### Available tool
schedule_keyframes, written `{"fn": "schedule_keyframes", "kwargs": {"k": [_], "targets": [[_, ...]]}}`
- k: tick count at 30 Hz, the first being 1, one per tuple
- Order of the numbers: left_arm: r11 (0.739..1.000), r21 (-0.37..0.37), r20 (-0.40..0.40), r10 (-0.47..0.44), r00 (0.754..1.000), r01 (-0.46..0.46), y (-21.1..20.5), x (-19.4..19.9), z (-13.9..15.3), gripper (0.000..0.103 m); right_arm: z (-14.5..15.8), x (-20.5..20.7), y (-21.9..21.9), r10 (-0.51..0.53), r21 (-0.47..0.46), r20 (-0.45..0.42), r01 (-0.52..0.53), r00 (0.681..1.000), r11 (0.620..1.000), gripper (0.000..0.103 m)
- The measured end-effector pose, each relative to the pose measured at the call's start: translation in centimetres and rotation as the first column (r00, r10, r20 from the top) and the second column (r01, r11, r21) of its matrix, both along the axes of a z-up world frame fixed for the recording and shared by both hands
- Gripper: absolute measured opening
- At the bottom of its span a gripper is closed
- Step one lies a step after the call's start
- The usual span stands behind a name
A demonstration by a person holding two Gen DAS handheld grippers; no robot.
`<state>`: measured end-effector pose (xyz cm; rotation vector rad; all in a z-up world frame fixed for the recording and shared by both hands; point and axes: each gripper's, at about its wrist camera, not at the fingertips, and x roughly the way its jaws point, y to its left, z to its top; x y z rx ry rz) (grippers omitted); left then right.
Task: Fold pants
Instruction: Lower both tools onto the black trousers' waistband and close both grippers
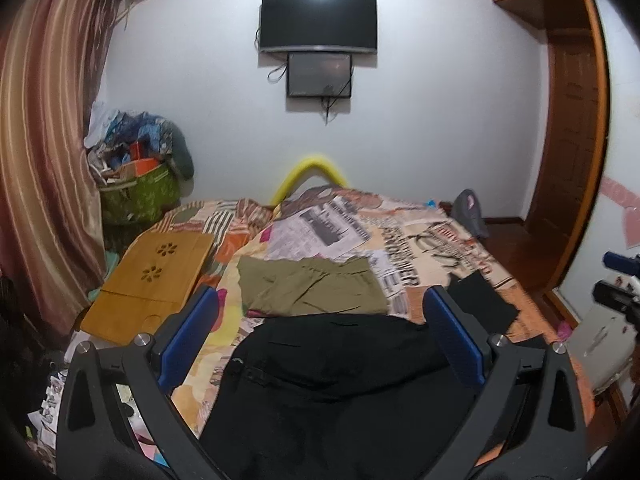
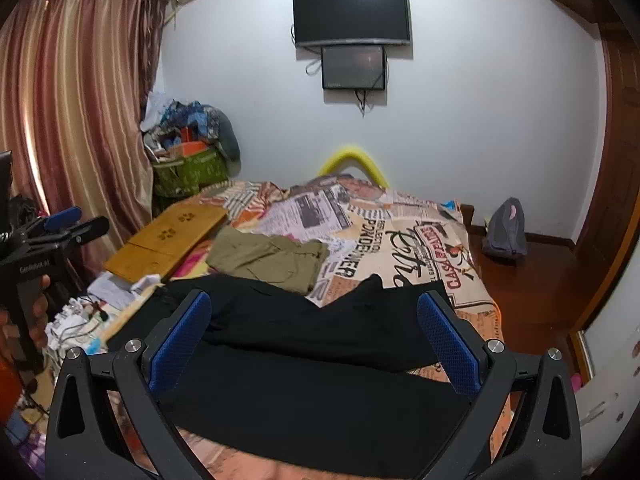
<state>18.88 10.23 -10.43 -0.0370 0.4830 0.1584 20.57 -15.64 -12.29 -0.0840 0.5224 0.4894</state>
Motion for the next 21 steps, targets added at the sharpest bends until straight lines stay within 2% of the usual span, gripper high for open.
{"fn": "schedule_keyframes", "kwargs": {"k": [4,9,12,17,21], "targets": [[0.999,0.029,-0.056,0.022,0.998,-0.021,2.2,3.8,-3.0,0.103,-1.4,2.4,0.2,0.003,-0.033,-0.043,-0.004,0.999,0.999,0.103],[0.999,-0.004,-0.167,0.03,0.985,-0.031,5.2,8.6,-7.4,0.103,-3.6,6.3,1.1,0.023,-0.085,-0.107,-0.032,0.994,0.996,0.102],[0.998,-0.029,-0.248,0.046,0.968,-0.055,7.2,11.2,-10.4,0.103,-5.0,8.4,2.0,0.044,-0.118,-0.145,-0.061,0.988,0.991,0.102],[0.993,-0.065,-0.339,0.073,0.938,-0.101,10.4,14.6,-14.7,0.103,-6.5,11.5,3.7,0.09,-0.16,-0.173,-0.118,0.981,0.98,0.102],[0.992,-0.05,-0.409,0.087,0.908,-0.118,12.1,17.4,-17.4,0.103,-8.0,14.2,6.3,0.146,-0.19,-0.209,-0.186,0.967,0.964,0.101]]}}
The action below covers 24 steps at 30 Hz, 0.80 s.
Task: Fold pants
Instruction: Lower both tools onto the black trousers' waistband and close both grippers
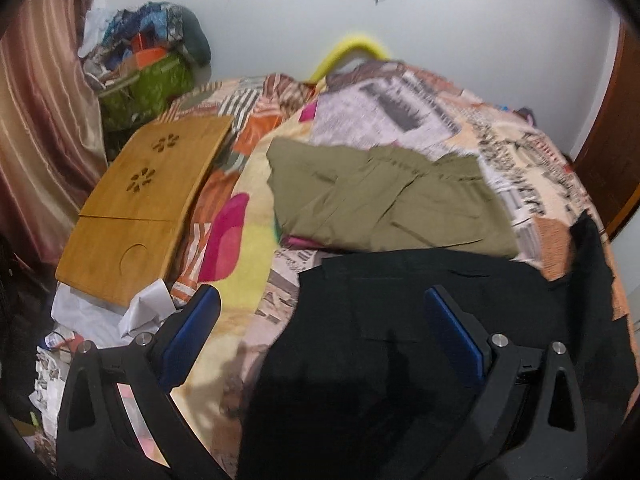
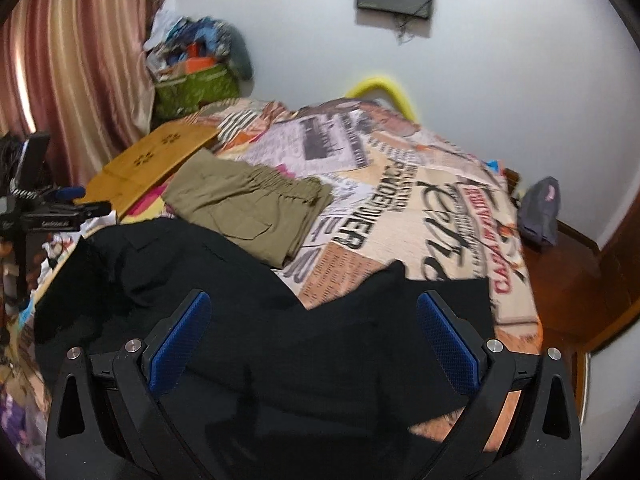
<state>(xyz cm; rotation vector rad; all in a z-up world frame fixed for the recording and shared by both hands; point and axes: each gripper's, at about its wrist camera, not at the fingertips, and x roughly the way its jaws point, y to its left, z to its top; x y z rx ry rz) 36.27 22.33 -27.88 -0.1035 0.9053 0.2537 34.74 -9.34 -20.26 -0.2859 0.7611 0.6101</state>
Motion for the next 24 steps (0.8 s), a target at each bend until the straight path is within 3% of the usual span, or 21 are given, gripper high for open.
{"fn": "schedule_keyframes", "kwargs": {"k": [8,17,22,24], "targets": [[0.996,-0.086,-0.157,-0.028,0.987,0.015,2.5,5.1,-4.1,0.094,-4.5,5.3,4.4,0.098,-0.075,-0.14,-0.109,0.985,0.991,0.089],[0.968,-0.248,-0.299,-0.05,0.953,-0.027,4.1,9.2,-8.9,0.091,-8.5,8.8,5.1,0.127,-0.097,-0.29,-0.161,0.949,0.982,0.082],[0.942,-0.335,-0.326,-0.077,0.942,-0.039,4.7,9.6,-10.4,0.079,-10.6,9.3,5.0,0.13,-0.089,-0.359,-0.172,0.924,0.981,0.079],[0.922,-0.385,-0.335,-0.087,0.938,-0.052,5.1,9.7,-11.1,0.07,-11.6,9.6,5.2,0.132,-0.076,-0.409,-0.178,0.903,0.981,0.071]]}}
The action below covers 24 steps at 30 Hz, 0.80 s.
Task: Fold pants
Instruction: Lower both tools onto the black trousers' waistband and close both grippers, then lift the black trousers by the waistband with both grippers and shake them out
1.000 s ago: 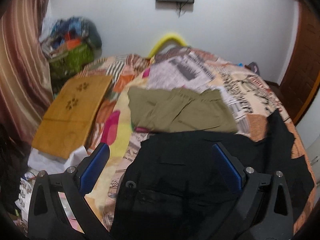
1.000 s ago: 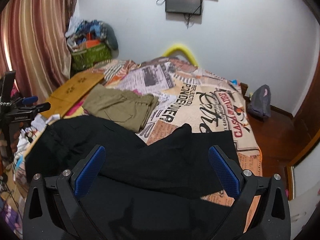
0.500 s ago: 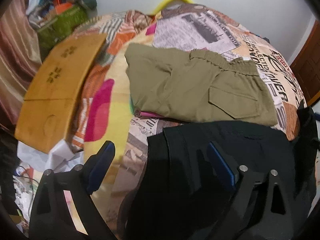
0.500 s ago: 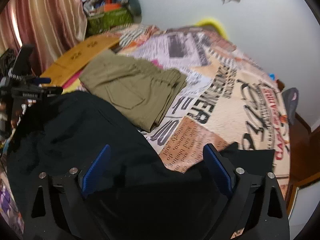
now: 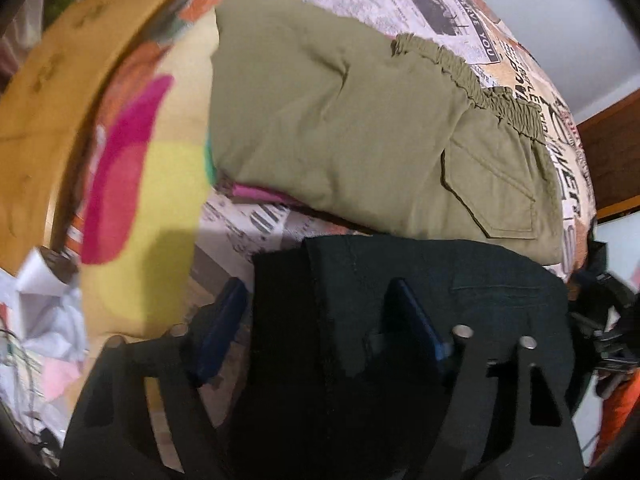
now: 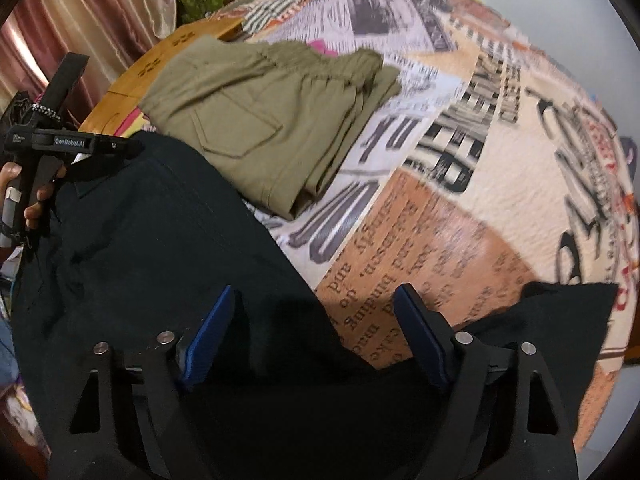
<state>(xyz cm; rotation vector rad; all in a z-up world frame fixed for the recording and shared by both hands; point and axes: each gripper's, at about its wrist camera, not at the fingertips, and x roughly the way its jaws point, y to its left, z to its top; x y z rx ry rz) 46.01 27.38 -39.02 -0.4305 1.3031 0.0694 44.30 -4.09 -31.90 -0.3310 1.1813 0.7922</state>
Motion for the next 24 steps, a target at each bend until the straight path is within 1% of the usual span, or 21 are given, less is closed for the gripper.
{"fn": "schedule_keyframes", "kwargs": {"k": [2,4,5,6,7,9,10,12,13,15,17,21,24], "targets": [[1.0,-0.011,0.006,0.001,1.0,-0.001,0.1,-0.1,-0.2,0.067,-0.4,0.1,0.2,-0.001,-0.006,0.003,0.001,1.0,1.0,0.071],[1.0,-0.012,0.035,-0.021,0.999,0.021,-0.2,-0.4,0.0,0.057,-0.4,-0.2,0.4,0.013,-0.011,0.015,-0.012,1.0,1.0,0.07],[0.999,-0.014,0.043,-0.031,0.999,0.032,-0.4,-0.5,0.0,0.049,-0.4,-0.2,0.4,0.018,-0.01,0.015,-0.018,1.0,1.0,0.067],[0.999,-0.014,0.05,-0.041,0.998,0.042,-0.6,-0.6,0.1,0.044,-0.4,-0.3,0.4,0.023,-0.009,0.014,-0.023,1.0,1.0,0.061],[0.999,0.001,0.056,-0.051,0.997,0.052,-0.8,-0.7,0.2,0.044,-0.4,-0.4,0.4,0.03,-0.012,0.015,-0.03,0.999,0.999,0.059],[0.997,0.037,0.065,-0.069,0.996,0.067,-1.1,-0.8,0.4,0.038,-0.5,-0.6,0.6,0.051,-0.022,0.016,-0.051,0.999,0.998,0.045],[0.996,0.057,0.068,-0.077,0.995,0.073,-1.3,-0.9,0.7,0.036,-0.6,-0.7,0.5,0.057,-0.025,0.015,-0.057,0.998,0.998,0.042],[0.994,0.08,0.076,-0.086,0.993,0.08,-1.4,-0.9,1.1,0.027,-0.7,-1.0,0.6,0.07,-0.023,0.011,-0.07,0.997,0.997,0.028],[0.992,0.094,0.082,-0.091,0.992,0.083,-1.6,-0.9,1.4,0.024,-0.8,-1.0,0.6,0.072,-0.022,0.011,-0.071,0.997,0.997,0.025],[0.989,0.114,0.098,-0.103,0.99,0.092,-1.8,-1.1,2.2,0.019,-0.9,-1.6,0.4,0.061,-0.01,0.003,-0.061,0.998,0.998,0.012],[0.988,0.121,0.115,-0.113,0.987,0.099,-2.0,-1.4,3.0,0.016,-0.8,-1.7,0.2,0.046,-0.002,0.002,-0.046,0.999,0.999,0.009],[0.98,0.155,0.158,-0.15,0.976,0.126,-2.6,-2.3,5.2,0.01,0.5,-2.7,-0.3,0.008,0.015,0.051,-0.009,0.999,1.0,0.005],[0.981,0.152,0.208,-0.152,0.966,0.122,-2.8,-3.1,7.4,0.009,1.9,-3.7,-0.9,0.001,0.027,0.083,-0.004,0.997,1.0,0.005]]}}
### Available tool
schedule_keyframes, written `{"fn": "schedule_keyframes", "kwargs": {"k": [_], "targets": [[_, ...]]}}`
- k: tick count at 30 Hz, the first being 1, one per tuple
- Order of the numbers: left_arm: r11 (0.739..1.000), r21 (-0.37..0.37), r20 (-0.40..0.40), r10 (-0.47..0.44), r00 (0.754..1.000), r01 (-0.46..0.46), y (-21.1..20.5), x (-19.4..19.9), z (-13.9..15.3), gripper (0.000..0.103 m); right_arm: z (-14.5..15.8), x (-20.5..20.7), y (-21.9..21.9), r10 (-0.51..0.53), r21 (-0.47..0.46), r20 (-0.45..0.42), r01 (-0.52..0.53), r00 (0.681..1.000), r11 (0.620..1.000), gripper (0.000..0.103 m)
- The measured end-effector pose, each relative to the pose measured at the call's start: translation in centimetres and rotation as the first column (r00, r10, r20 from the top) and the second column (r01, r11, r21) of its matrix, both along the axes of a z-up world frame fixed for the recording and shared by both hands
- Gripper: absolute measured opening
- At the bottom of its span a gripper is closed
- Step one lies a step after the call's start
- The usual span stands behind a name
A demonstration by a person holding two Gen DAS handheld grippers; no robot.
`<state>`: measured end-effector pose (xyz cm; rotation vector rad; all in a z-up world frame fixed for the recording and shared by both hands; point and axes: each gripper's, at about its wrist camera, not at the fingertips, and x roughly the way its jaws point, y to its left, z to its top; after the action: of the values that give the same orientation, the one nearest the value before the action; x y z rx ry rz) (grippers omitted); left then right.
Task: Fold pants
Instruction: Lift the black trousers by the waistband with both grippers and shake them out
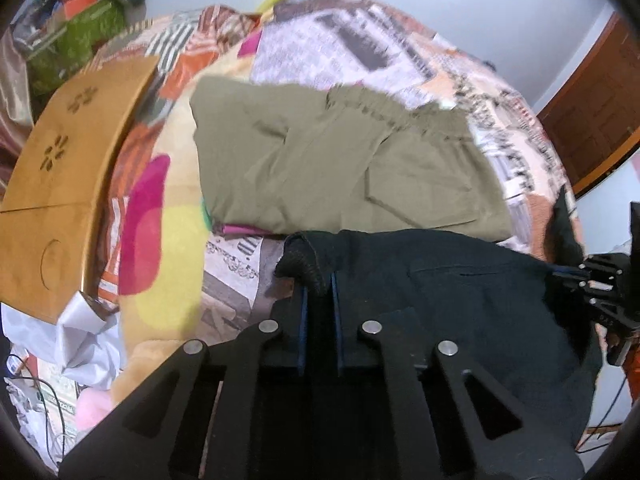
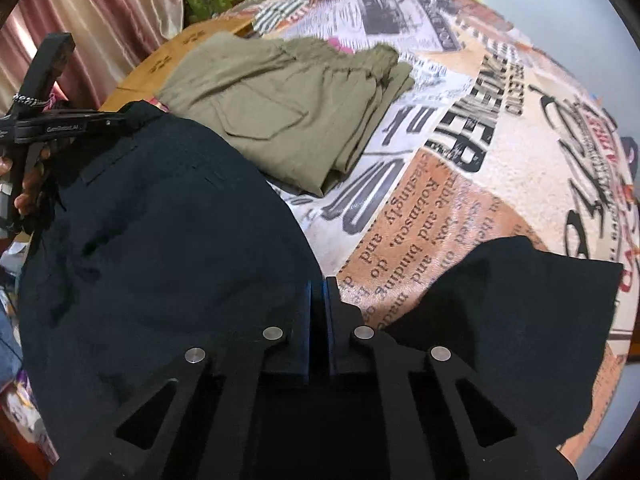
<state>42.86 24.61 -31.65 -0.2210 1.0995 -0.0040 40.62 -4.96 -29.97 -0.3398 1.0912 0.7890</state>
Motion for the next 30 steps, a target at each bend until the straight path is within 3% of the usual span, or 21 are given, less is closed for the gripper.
{"fn": "schedule_keyframes", "kwargs": {"k": [13,20,30], "targets": [[0.999,0.02,0.203,-0.041,0.978,0.038,-1.1,-6.5,9.7,0.007,7.9,-4.5,-2.4,-0.093,0.107,0.165,0.075,0.982,0.991,0.004],[0.998,0.025,0.241,-0.061,0.969,0.057,-1.4,-11.0,11.5,0.007,9.6,-8.6,-2.5,-0.082,0.115,0.204,0.059,0.976,0.992,0.004],[0.996,0.051,0.278,-0.089,0.957,0.077,-2.5,-18.9,12.0,0.007,10.1,-15.3,-3.6,-0.073,0.138,0.207,0.045,0.976,0.989,0.003]]}}
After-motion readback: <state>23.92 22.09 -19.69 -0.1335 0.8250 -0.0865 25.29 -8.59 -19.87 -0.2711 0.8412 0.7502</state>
